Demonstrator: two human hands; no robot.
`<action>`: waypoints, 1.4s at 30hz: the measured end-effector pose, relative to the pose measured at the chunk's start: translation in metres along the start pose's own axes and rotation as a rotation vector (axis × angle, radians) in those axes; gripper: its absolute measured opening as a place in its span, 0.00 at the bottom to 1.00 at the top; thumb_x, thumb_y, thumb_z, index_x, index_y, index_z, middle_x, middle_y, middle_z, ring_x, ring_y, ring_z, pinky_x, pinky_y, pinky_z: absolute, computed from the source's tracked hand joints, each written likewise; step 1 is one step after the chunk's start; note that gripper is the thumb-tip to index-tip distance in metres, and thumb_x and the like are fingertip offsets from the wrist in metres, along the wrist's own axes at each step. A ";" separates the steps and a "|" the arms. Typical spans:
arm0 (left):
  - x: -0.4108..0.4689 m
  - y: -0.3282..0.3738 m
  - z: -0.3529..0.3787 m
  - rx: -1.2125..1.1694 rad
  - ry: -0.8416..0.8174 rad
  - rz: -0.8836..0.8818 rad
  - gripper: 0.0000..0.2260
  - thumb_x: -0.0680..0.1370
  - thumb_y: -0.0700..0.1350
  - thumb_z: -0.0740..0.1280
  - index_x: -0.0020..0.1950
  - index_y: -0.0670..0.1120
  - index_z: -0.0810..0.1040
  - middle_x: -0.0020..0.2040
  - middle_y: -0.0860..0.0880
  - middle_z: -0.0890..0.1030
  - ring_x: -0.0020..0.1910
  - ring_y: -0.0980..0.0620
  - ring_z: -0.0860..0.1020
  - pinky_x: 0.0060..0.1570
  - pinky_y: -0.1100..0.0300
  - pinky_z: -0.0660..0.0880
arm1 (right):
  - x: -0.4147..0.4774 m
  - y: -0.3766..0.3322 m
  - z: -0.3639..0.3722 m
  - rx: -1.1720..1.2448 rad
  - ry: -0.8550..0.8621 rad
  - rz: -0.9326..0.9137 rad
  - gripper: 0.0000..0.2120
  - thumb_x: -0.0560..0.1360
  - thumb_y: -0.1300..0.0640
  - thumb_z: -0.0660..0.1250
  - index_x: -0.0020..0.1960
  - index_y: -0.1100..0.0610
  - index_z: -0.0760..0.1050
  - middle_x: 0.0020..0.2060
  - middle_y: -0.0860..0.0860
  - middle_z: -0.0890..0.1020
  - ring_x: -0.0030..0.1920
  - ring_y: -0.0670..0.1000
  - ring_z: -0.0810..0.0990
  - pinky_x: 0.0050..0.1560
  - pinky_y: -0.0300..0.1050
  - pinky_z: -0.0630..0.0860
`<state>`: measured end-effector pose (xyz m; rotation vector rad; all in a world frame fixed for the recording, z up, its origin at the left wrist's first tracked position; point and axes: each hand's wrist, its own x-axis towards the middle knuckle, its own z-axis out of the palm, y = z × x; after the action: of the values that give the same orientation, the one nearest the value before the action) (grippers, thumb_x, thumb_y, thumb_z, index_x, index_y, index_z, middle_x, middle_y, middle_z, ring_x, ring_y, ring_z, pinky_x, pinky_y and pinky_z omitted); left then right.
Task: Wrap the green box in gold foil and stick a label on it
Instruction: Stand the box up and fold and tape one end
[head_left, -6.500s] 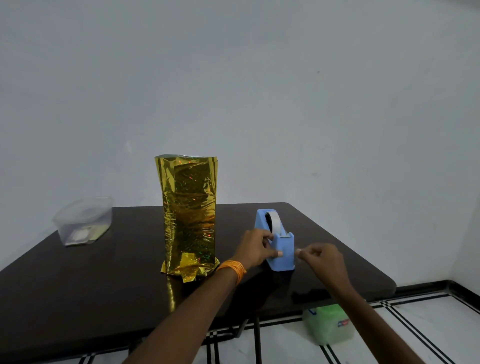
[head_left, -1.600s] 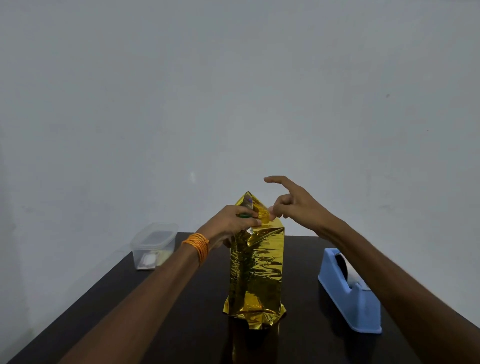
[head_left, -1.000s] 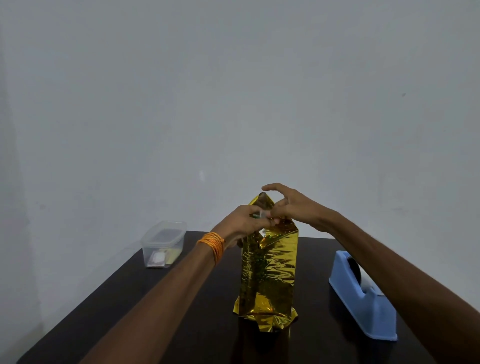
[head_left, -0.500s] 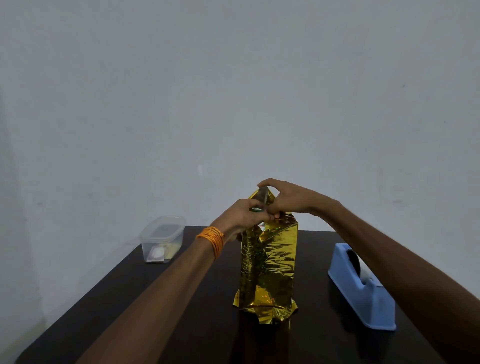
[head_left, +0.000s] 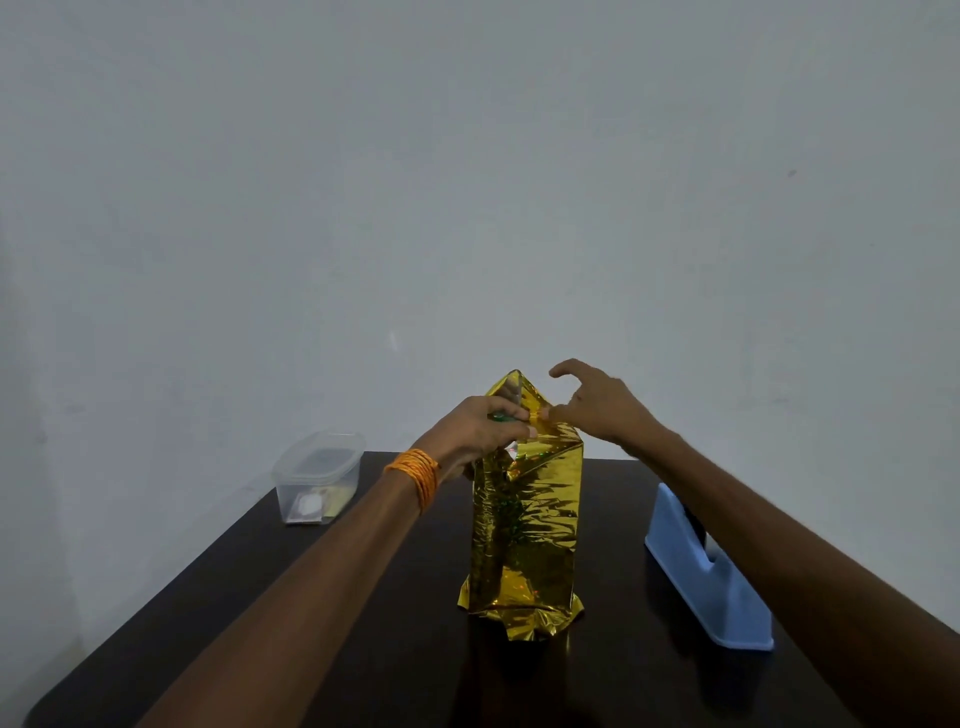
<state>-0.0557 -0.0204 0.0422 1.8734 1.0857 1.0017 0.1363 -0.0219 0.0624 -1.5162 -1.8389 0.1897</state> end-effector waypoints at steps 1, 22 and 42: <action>0.000 0.000 -0.001 0.000 0.002 -0.003 0.16 0.76 0.44 0.74 0.63 0.45 0.81 0.60 0.50 0.76 0.58 0.52 0.74 0.45 0.68 0.72 | -0.003 0.000 0.005 0.115 -0.020 0.031 0.26 0.73 0.47 0.74 0.68 0.48 0.70 0.52 0.54 0.81 0.47 0.51 0.79 0.39 0.41 0.72; -0.002 0.012 0.002 -0.123 0.214 -0.001 0.10 0.73 0.45 0.75 0.53 0.46 0.84 0.53 0.47 0.82 0.48 0.50 0.81 0.43 0.58 0.79 | -0.013 0.003 0.028 0.675 -0.164 0.266 0.16 0.75 0.56 0.73 0.60 0.58 0.75 0.48 0.56 0.83 0.43 0.51 0.83 0.39 0.41 0.77; 0.021 0.003 0.005 -0.299 0.356 -0.226 0.50 0.64 0.29 0.77 0.76 0.57 0.56 0.62 0.38 0.73 0.54 0.35 0.80 0.48 0.41 0.82 | -0.011 0.009 0.031 0.696 -0.156 0.276 0.16 0.74 0.54 0.74 0.58 0.58 0.75 0.47 0.57 0.83 0.44 0.52 0.83 0.45 0.46 0.78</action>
<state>-0.0434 -0.0040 0.0482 1.3329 1.2400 1.3125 0.1242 -0.0188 0.0304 -1.2556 -1.4359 0.9917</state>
